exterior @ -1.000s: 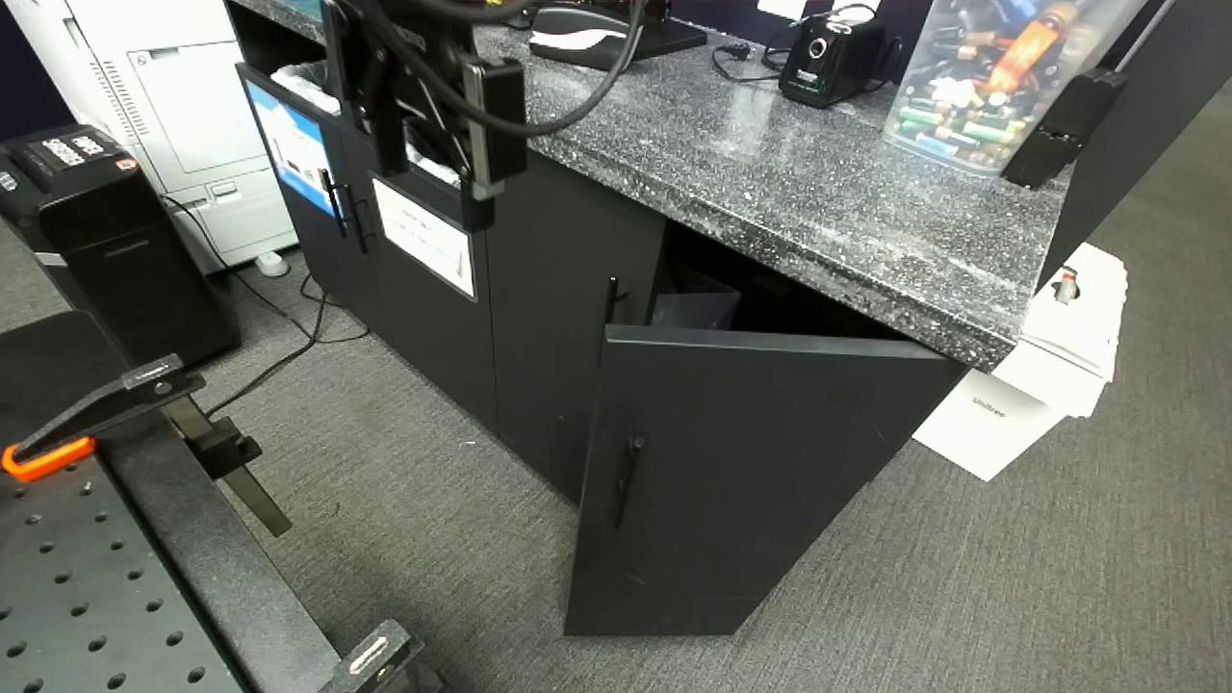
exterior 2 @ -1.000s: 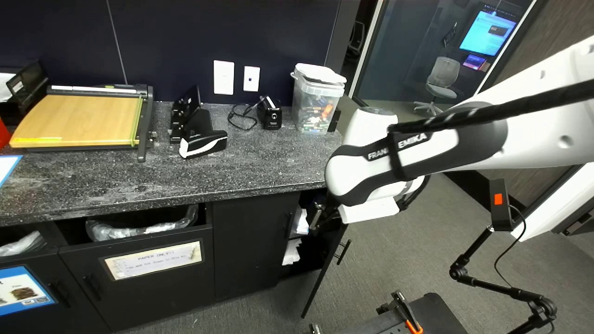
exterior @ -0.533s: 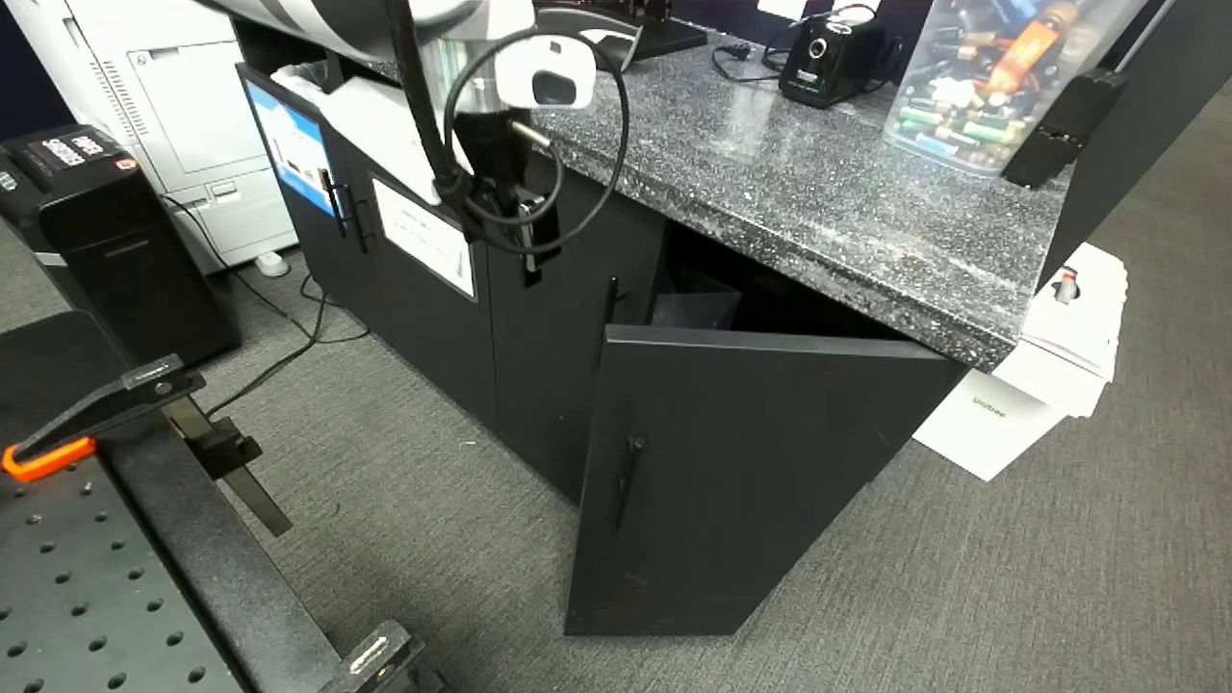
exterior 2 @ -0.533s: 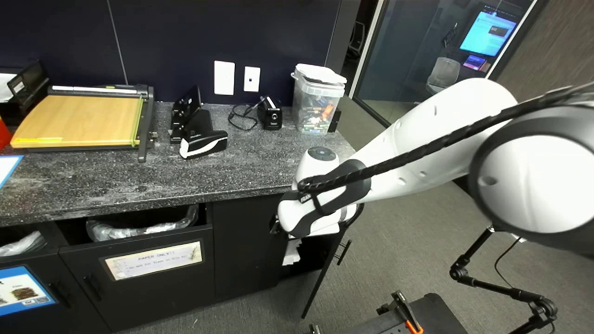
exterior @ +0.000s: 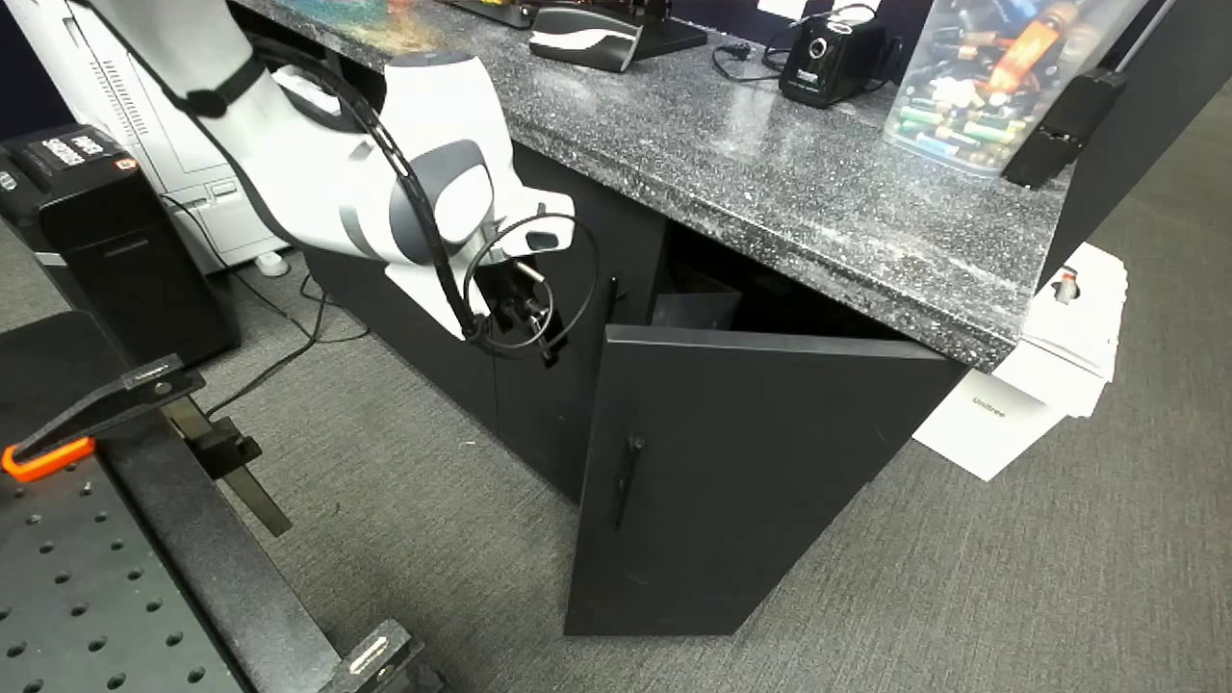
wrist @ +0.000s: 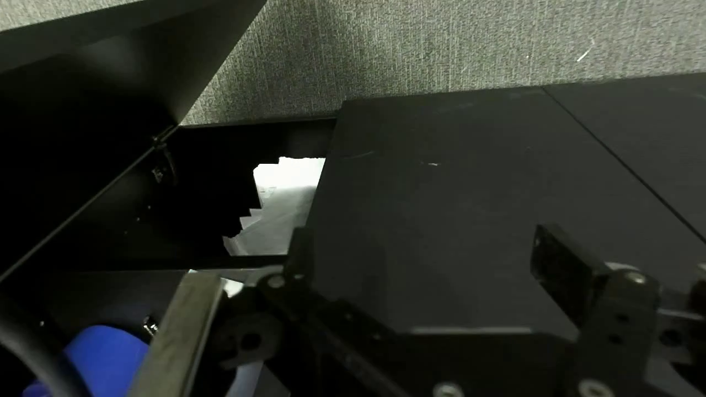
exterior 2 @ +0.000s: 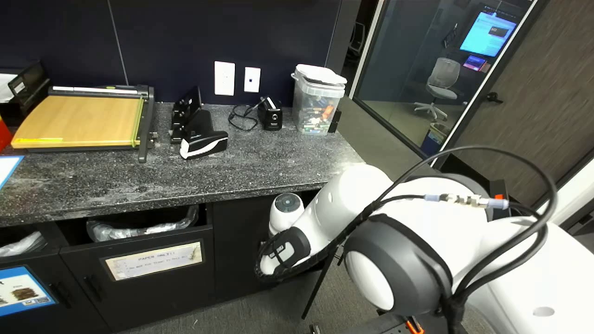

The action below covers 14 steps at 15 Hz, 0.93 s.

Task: Open the left bottom cabinet door

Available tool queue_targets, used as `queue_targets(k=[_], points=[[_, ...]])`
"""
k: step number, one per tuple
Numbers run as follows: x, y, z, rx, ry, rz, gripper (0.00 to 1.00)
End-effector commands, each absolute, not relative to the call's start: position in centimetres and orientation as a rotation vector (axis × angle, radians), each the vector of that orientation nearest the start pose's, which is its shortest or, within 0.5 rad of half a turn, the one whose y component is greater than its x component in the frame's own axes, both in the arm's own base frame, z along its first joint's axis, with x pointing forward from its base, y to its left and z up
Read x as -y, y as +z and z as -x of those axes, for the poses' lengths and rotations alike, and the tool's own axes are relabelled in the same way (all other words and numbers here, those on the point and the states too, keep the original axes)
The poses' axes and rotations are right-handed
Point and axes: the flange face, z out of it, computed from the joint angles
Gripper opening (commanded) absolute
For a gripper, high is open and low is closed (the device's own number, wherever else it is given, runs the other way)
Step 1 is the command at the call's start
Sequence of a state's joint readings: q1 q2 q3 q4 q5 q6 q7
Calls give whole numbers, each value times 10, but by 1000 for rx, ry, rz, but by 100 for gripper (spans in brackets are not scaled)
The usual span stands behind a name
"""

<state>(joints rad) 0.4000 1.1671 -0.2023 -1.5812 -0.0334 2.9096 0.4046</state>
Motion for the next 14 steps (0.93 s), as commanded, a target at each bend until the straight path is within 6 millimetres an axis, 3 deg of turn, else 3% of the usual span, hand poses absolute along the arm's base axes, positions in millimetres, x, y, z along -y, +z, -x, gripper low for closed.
queue_targets(k=[1, 7, 11, 14], points=[[-153, -53, -644, -60, -559, 3268, 100], [-134, -56, -621, -121, -891, 3223, 100], [-118, -44, -607, -193, -1057, 3172, 100], [-114, -33, -610, -237, -1155, 3125, 100]])
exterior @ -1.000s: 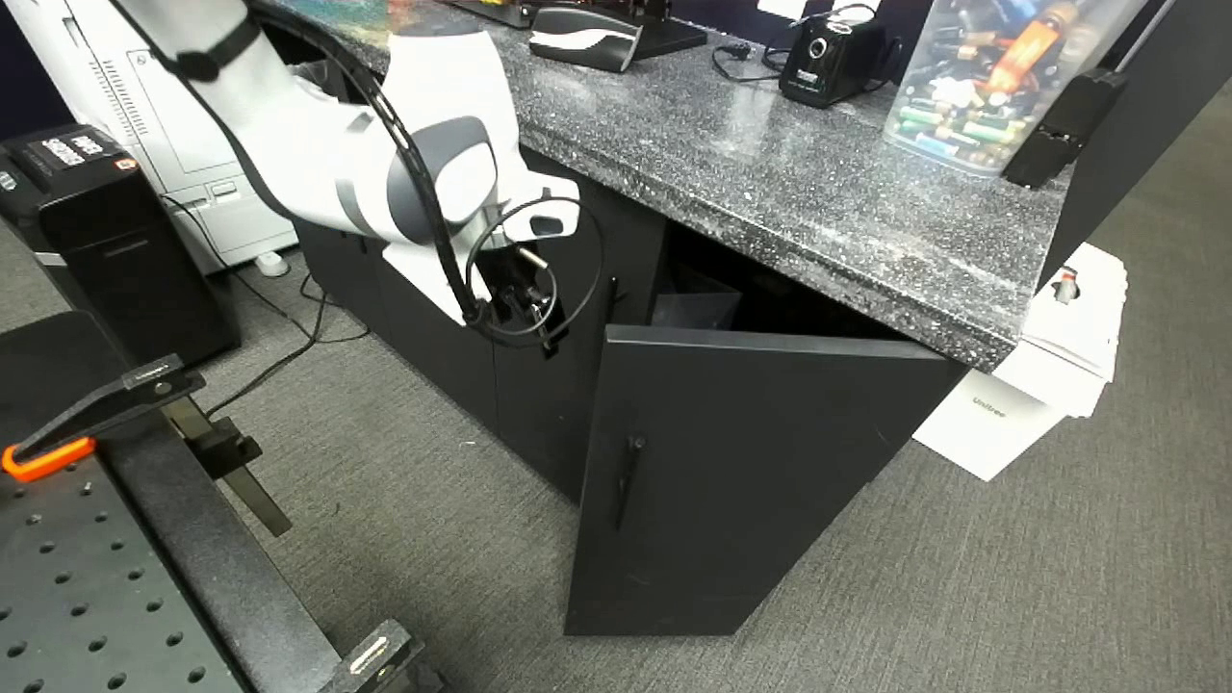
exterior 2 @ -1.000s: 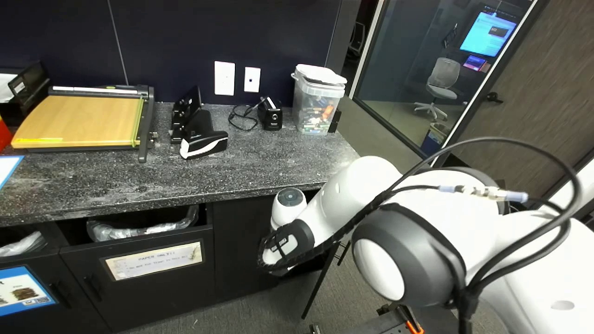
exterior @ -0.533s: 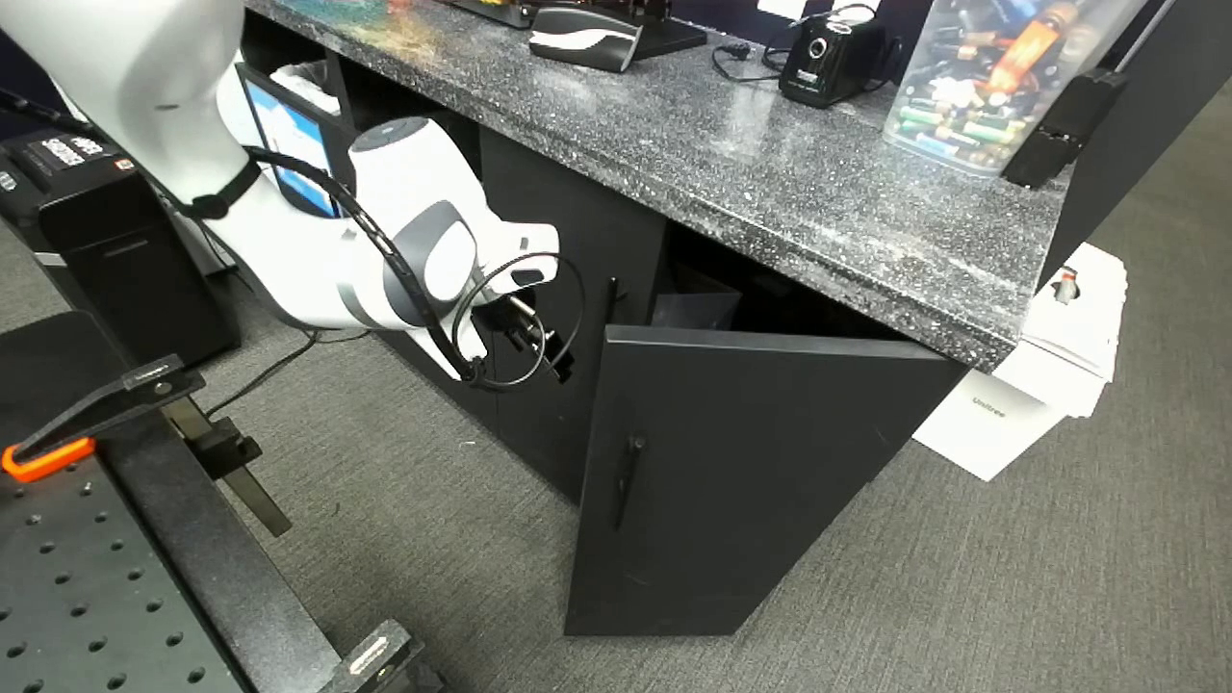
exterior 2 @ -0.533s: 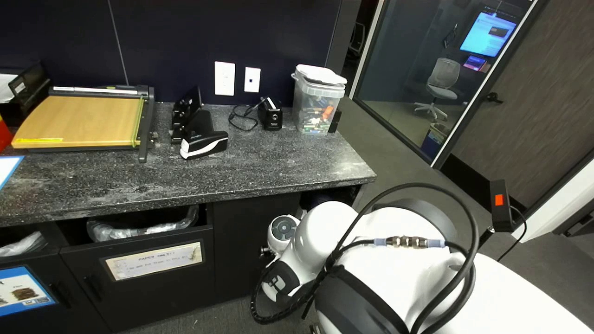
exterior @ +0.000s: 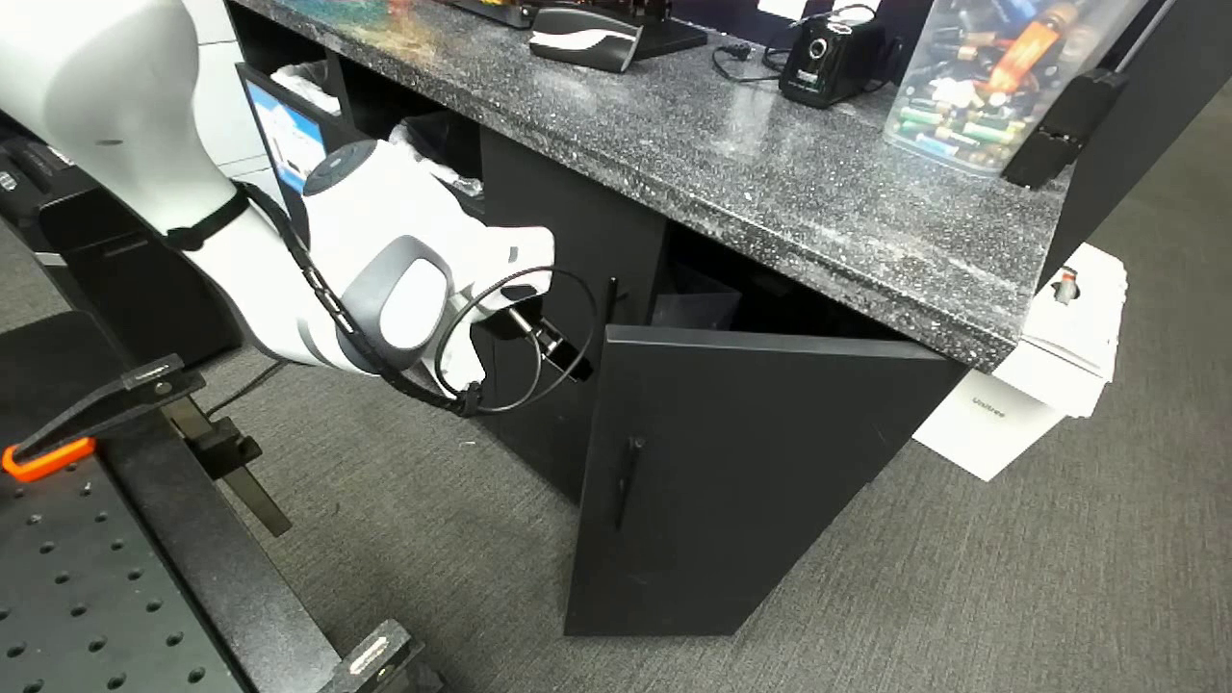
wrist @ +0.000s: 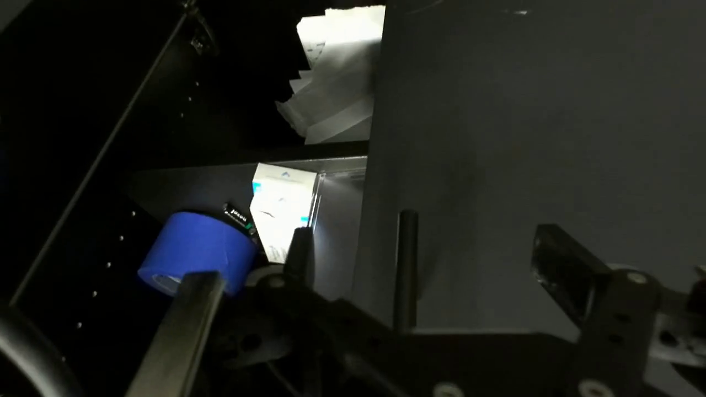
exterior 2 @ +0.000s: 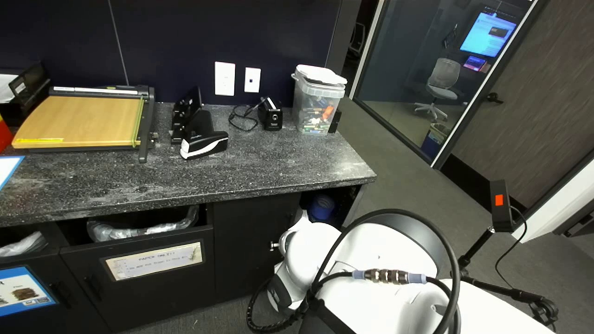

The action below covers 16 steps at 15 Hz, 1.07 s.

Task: Open the left bottom cabinet door

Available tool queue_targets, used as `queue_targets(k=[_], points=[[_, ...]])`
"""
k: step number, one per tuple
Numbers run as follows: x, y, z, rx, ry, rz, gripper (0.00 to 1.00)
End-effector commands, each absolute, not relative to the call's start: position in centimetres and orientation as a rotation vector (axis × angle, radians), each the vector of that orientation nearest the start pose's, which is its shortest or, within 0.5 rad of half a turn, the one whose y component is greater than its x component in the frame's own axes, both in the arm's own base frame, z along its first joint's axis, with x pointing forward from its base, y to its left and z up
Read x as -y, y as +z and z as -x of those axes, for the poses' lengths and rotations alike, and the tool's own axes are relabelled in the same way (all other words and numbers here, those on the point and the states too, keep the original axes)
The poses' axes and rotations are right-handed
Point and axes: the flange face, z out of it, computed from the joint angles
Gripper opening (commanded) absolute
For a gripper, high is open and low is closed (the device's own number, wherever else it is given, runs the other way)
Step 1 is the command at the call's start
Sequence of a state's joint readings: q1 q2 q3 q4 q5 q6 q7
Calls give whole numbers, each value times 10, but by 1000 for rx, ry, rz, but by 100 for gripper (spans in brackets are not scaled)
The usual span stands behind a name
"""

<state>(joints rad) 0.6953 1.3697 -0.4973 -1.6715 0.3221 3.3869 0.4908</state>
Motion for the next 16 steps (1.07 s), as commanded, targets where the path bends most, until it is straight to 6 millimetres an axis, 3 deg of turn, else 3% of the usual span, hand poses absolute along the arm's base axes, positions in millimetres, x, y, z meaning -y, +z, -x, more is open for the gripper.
queue_targets(k=[1, 9, 16], points=[[-114, -28, -617, -248, -1191, 3106, 100], [-122, -8, -659, -249, -1313, 3041, 100], [-130, -14, -671, -278, -1169, 3088, 100]])
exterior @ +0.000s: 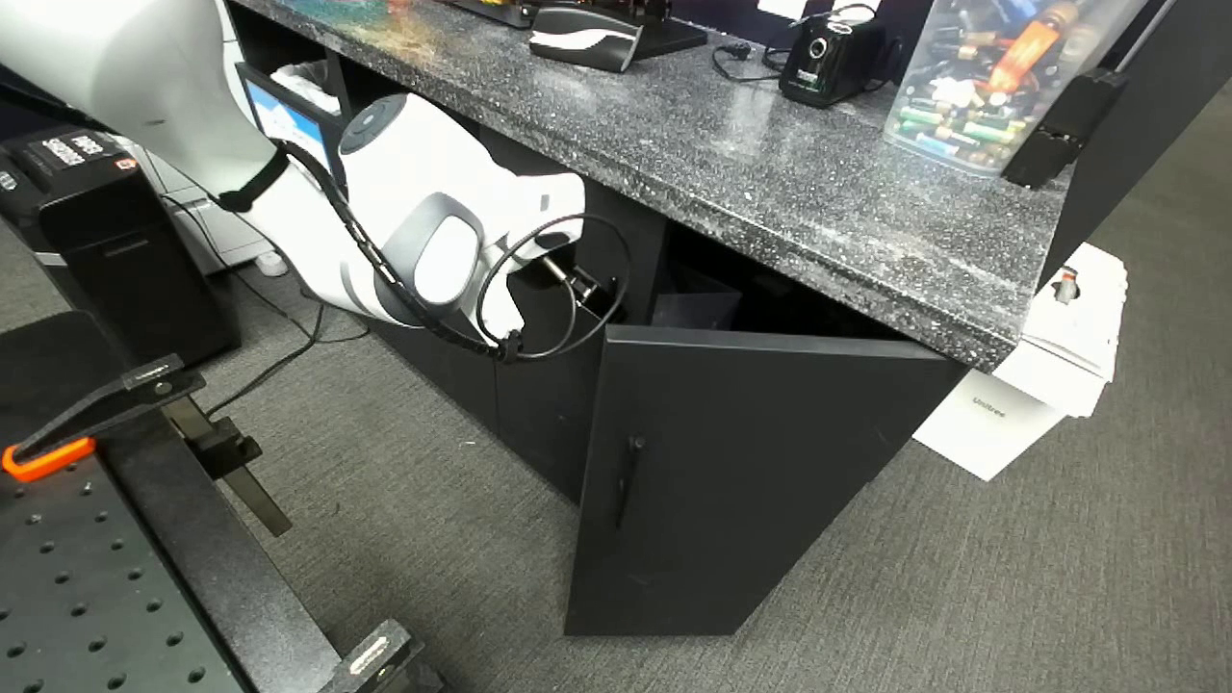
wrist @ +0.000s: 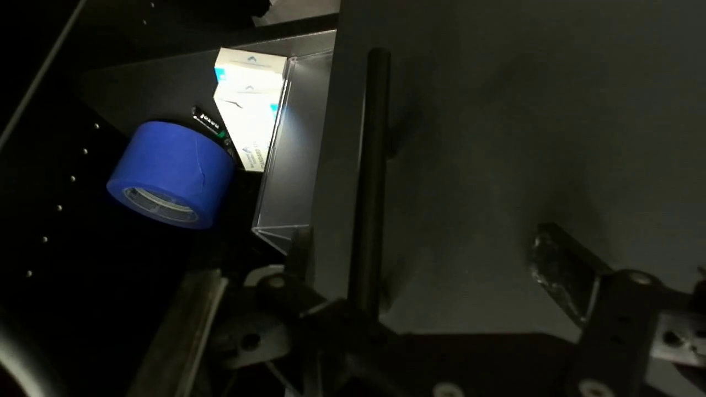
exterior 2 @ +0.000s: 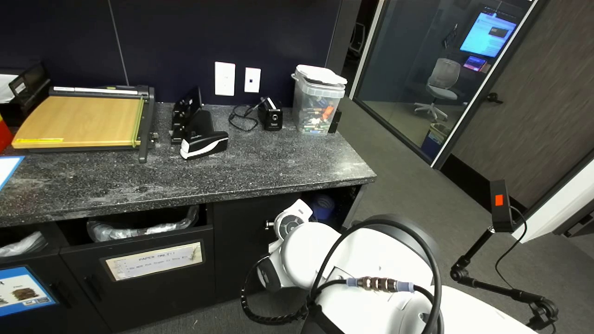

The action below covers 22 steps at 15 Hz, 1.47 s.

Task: Open the left bottom cabinet door

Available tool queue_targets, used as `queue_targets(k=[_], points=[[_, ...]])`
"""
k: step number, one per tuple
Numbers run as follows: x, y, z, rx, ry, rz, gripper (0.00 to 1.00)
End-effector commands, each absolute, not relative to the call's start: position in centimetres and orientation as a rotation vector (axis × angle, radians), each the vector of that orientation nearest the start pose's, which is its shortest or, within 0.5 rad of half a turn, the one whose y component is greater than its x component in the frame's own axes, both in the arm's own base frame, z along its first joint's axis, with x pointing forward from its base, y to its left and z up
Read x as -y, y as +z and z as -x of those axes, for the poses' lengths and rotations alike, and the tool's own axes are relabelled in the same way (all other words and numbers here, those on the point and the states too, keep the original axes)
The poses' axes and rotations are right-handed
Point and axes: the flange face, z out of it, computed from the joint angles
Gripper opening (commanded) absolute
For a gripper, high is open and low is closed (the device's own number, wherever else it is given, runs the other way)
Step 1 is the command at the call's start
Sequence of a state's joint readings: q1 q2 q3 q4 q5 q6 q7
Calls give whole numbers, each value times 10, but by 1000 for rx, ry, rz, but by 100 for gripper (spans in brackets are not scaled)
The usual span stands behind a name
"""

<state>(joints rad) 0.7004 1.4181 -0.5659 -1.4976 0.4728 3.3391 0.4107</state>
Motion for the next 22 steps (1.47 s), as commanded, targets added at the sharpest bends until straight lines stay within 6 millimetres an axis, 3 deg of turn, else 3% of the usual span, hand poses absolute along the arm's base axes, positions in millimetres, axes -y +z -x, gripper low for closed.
queue_targets(k=[1, 3, 4, 12, 15, 17, 22], points=[[-131, -15, -672, -286, -1146, 3095, 100], [-131, -15, -676, -304, -1105, 3109, 100], [-131, -15, -678, -312, -1087, 3113, 78], [-122, -10, -690, -369, -1017, 3147, 22], [-123, -12, -687, -348, -901, 3197, 1], [-132, 2, -686, -280, -733, 3231, 3], [-141, 21, -679, -305, -547, 3219, 4]])
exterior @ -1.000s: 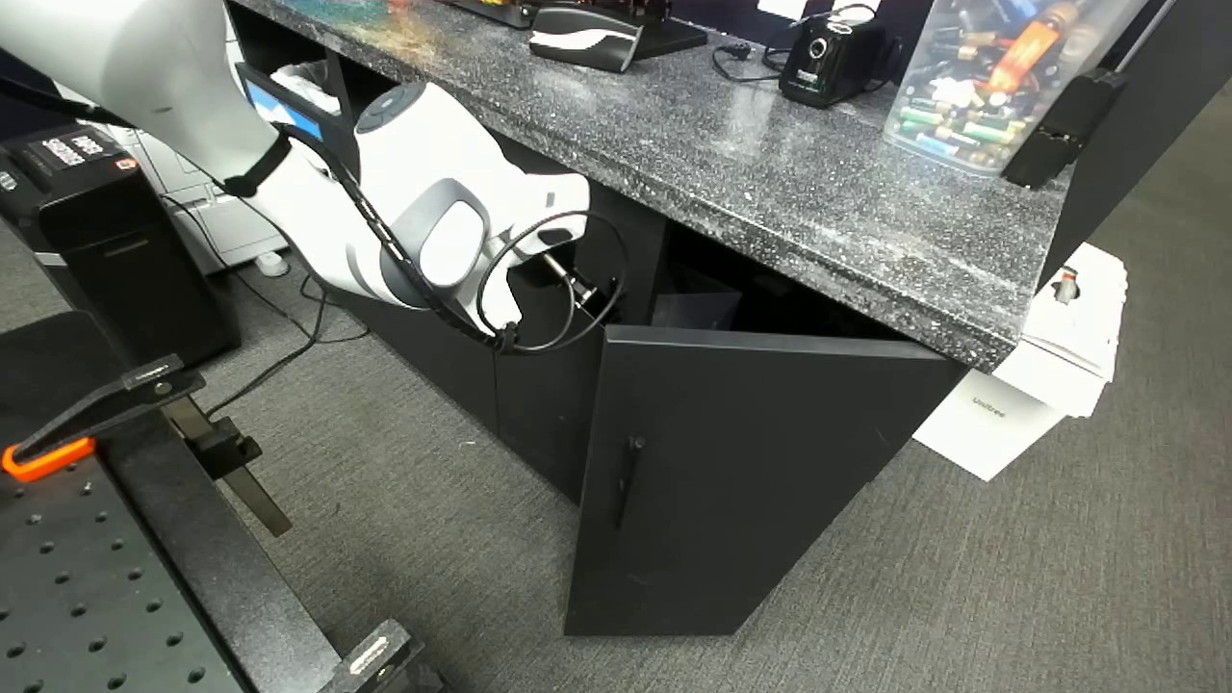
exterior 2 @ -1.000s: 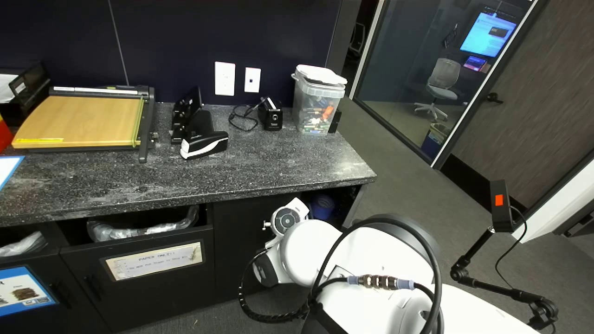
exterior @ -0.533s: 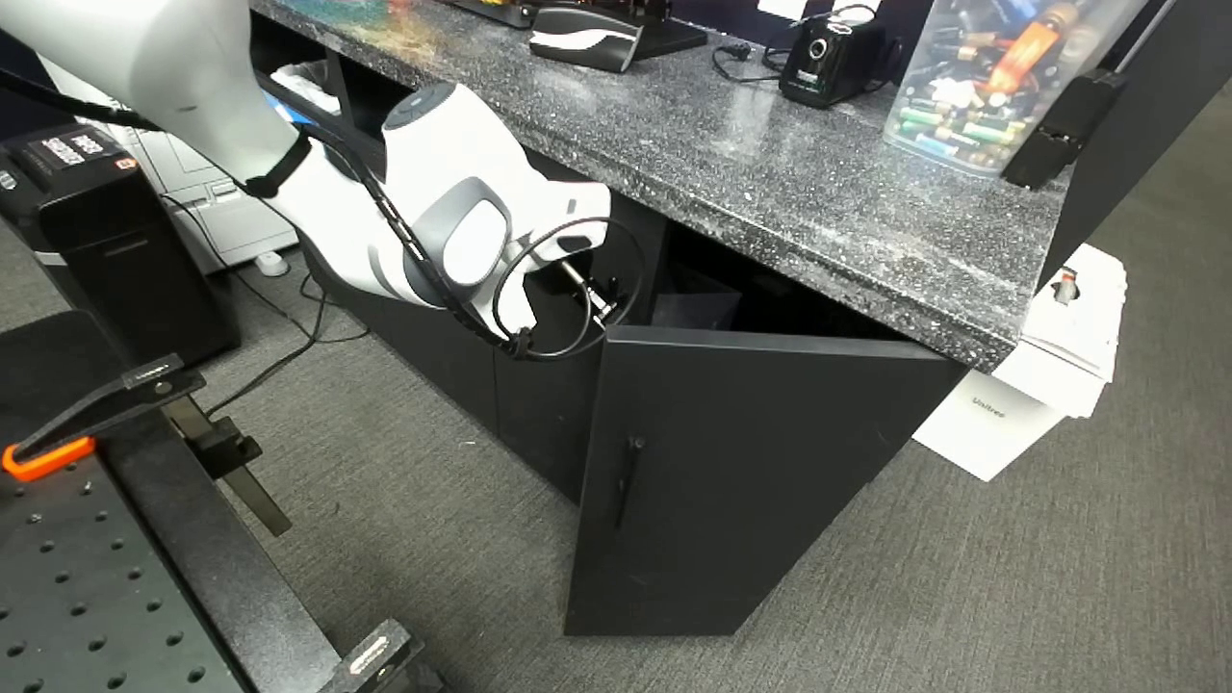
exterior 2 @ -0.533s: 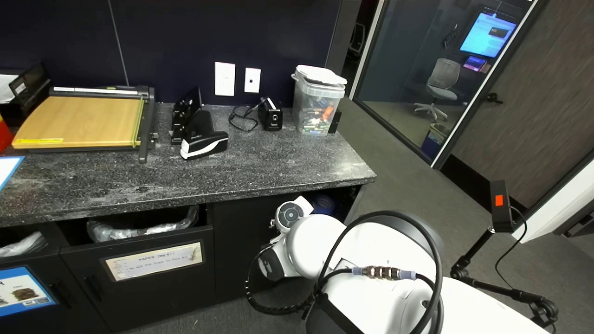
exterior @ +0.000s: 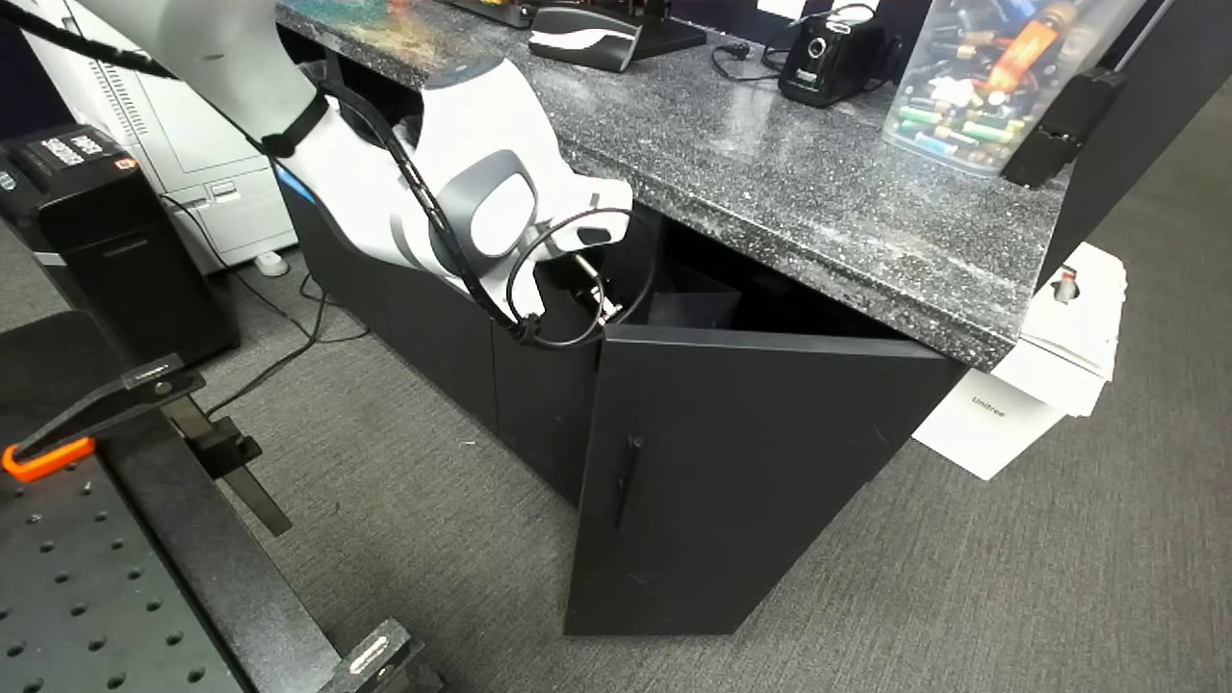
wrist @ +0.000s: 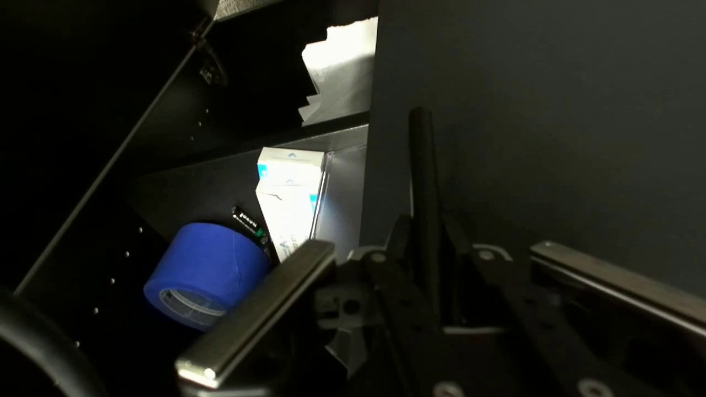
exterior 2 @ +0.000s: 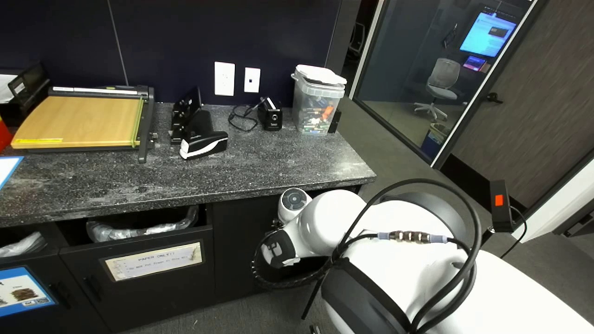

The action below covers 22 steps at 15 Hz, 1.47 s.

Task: Open the left bottom cabinet door

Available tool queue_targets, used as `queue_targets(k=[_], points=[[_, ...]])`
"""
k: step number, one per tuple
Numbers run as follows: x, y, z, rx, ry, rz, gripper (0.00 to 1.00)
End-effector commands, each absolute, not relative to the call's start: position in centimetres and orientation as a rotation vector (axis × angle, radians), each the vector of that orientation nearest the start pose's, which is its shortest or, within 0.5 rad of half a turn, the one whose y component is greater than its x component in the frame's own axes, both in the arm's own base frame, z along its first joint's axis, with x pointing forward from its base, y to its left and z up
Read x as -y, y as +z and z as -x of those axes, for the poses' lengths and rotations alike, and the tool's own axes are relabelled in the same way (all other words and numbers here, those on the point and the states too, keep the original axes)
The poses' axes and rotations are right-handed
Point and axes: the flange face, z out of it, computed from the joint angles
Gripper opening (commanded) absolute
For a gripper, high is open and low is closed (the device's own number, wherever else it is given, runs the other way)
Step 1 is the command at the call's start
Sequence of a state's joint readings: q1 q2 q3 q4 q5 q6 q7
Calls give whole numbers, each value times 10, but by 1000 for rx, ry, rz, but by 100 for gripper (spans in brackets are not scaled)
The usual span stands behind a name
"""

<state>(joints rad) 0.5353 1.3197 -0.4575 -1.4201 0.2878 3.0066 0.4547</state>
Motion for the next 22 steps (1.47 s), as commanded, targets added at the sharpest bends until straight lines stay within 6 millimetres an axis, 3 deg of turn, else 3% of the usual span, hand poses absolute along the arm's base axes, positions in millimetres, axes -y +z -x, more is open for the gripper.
queue_targets(k=[1, 5, 9, 18, 22], points=[[-144, 16, -673, -303, -519, 3207, 4], [-158, 4, -643, -228, -516, 3153, 4], [-165, 23, -613, -93, -577, 3107, 4], [-190, 40, -553, 176, -577, 3045, 4], [-199, 48, -541, 155, -526, 3025, 4]])
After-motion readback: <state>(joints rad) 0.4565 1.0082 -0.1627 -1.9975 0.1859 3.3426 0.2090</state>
